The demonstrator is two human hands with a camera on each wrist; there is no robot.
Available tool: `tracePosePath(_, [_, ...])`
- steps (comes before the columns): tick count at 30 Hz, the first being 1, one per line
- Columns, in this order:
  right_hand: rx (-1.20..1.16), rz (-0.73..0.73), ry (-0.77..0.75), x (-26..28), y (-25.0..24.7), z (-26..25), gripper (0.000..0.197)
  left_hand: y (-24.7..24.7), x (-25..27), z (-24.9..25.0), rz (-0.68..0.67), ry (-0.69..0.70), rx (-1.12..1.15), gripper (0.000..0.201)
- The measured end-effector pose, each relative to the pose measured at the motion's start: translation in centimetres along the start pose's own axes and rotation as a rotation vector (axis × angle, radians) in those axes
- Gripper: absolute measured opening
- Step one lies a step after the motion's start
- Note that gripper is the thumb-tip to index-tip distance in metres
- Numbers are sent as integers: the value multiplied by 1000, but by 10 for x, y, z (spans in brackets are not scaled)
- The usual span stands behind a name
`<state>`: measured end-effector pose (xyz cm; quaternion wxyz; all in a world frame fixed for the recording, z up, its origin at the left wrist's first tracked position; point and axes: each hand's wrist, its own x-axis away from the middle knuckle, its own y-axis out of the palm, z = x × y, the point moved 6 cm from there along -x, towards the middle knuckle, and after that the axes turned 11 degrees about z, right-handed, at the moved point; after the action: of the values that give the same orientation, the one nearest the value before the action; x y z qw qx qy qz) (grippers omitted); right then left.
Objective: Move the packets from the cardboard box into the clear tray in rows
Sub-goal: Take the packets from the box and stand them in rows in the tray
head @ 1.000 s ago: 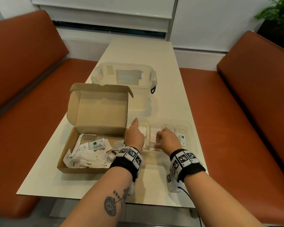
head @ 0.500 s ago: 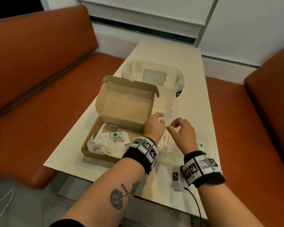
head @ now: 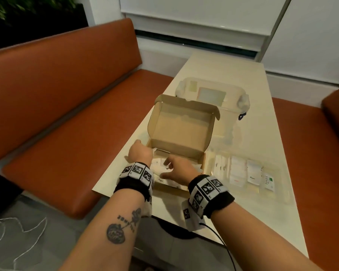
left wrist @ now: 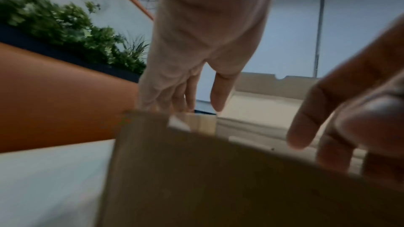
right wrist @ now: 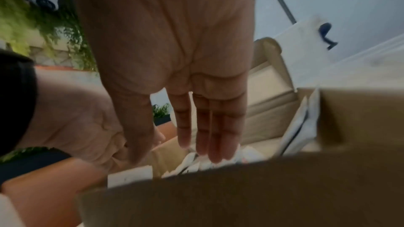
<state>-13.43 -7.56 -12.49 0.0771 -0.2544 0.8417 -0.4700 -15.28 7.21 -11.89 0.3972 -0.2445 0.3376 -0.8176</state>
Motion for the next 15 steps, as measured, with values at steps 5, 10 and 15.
tracePosePath(5, [122, -104, 19, -9, 24, -5, 59, 8, -4, -14, -95, 38, -79, 30])
tracePosePath(10, [269, -144, -3, -15, 38, -11, 49, 11, -2, -15, -92, 19, -38, 29])
tracePosePath(15, [313, -209, -3, -16, 42, -15, 33, 12, -1, -16, -74, 0, 2, 28])
